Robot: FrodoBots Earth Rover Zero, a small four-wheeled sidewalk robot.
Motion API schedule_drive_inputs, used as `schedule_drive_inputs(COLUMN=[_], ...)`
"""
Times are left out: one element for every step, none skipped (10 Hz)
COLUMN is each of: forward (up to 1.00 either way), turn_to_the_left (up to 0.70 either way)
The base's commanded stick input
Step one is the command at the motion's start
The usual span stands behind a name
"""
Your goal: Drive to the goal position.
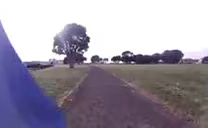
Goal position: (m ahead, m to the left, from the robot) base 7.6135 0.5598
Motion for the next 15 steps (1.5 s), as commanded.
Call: schedule_drive_inputs(forward=[0.70,0.70,0.70,0.70,0.70,0.70,0.70,0.70,0.70,0.70,0.70,0.70,0.70,0.70,0.70], turn_to_the_left=[0.00,0.00,0.00,0.00,0.00,0.00,0.00,0.00,0.00,0.00,0.00,0.00,0.00,0.00,0.00])
